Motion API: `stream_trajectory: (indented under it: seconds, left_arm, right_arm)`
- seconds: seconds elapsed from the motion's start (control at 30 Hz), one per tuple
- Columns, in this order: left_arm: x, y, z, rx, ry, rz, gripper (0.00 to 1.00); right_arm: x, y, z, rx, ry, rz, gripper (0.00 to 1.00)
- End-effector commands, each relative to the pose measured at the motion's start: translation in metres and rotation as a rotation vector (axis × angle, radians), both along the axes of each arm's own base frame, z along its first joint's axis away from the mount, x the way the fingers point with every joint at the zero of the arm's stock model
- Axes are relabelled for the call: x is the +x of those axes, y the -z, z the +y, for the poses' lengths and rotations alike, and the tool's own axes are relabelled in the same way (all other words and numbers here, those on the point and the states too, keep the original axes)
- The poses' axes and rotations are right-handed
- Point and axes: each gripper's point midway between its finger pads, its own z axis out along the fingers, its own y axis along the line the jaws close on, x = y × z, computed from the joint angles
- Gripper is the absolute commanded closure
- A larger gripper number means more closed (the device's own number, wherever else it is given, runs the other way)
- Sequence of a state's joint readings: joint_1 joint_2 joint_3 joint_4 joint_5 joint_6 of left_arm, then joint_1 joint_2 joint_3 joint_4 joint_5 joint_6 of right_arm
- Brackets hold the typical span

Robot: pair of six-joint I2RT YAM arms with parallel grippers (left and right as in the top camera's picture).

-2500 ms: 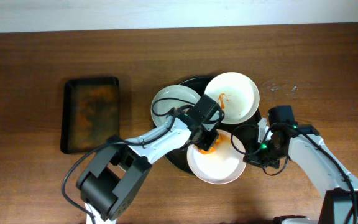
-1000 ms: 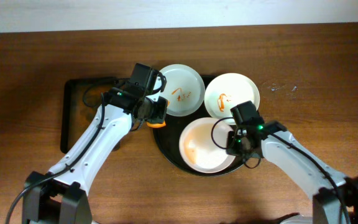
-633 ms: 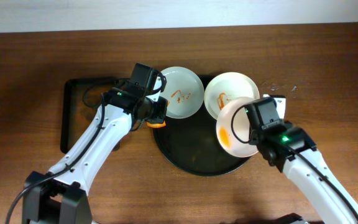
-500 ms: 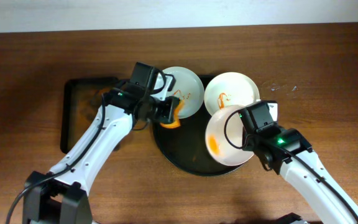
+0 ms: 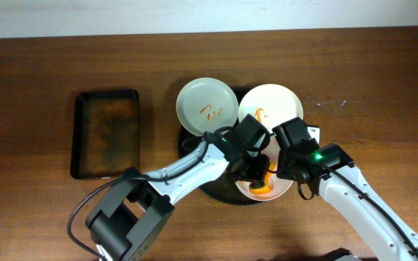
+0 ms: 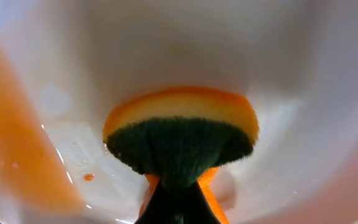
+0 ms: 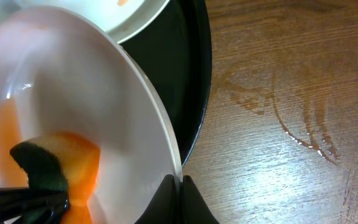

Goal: Clean dirty plates on tray and stack at the side
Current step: 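Grasp the right plate rim with the right gripper and tilt it up, then hold the plate with the right gripper while the left sponge scrubs it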

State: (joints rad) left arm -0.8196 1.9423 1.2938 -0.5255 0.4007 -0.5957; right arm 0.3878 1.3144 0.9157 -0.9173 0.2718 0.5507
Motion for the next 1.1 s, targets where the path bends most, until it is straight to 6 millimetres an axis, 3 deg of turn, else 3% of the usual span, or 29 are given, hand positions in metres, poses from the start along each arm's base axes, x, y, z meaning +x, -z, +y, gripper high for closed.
stream_trajectory:
  seconds: [0.0, 0.27, 0.43, 0.53, 0.57, 0.6, 0.7, 0.77, 0.8, 0.87, 0.9, 1.07]
  left_arm:
    - [0.019, 0.028, 0.018, 0.192, -0.068, -0.149, 1.00]
    - [0.043, 0.033, 0.050, 0.365, -0.142, -0.293, 1.00]
    - [0.043, 0.025, 0.061, 0.415, -0.101, -0.326, 1.00]
    - [0.060, -0.002, 0.092, 0.548, -0.142, -0.466, 0.99]
    - [0.062, -0.009, 0.098, 0.550, -0.155, -0.469, 0.99]
    - [0.063, -0.017, 0.106, 0.554, -0.171, -0.466, 0.99]
    - [0.072, -0.054, 0.127, 0.520, -0.239, -0.490, 1.00]
    - [0.079, -0.088, 0.152, 0.488, -0.319, -0.512, 0.99]
    - [0.081, -0.094, 0.159, 0.484, -0.338, -0.516, 0.99]
    - [0.088, -0.119, 0.193, 0.471, -0.434, -0.525, 0.99]
    - [0.093, -0.130, 0.212, 0.449, -0.491, -0.515, 1.00]
    - [0.095, -0.129, 0.221, 0.427, -0.515, -0.478, 1.00]
  right_arm:
    - [0.005, -0.006, 0.005, 0.020, 0.008, -0.019, 0.96]
    - [0.002, -0.005, 0.004, 0.015, 0.008, -0.008, 0.96]
    - [0.013, -0.007, 0.018, 0.089, -0.008, -0.046, 0.96]
    - [0.014, -0.008, 0.018, 0.091, -0.007, -0.052, 0.96]
    - [0.015, -0.008, 0.018, 0.092, -0.007, -0.055, 0.91]
    - [0.019, -0.009, 0.020, 0.099, -0.008, -0.071, 0.77]
    - [0.033, -0.015, 0.032, 0.155, -0.022, -0.129, 0.72]
    - [0.044, -0.018, 0.050, 0.234, -0.070, -0.159, 0.66]
    - [0.046, -0.014, 0.056, 0.249, -0.096, -0.149, 0.63]
    - [0.049, 0.013, 0.063, 0.254, -0.101, -0.074, 0.58]
    - [0.052, 0.036, 0.075, 0.290, -0.133, -0.018, 0.57]
    - [0.058, 0.096, 0.087, 0.299, -0.145, 0.090, 0.57]
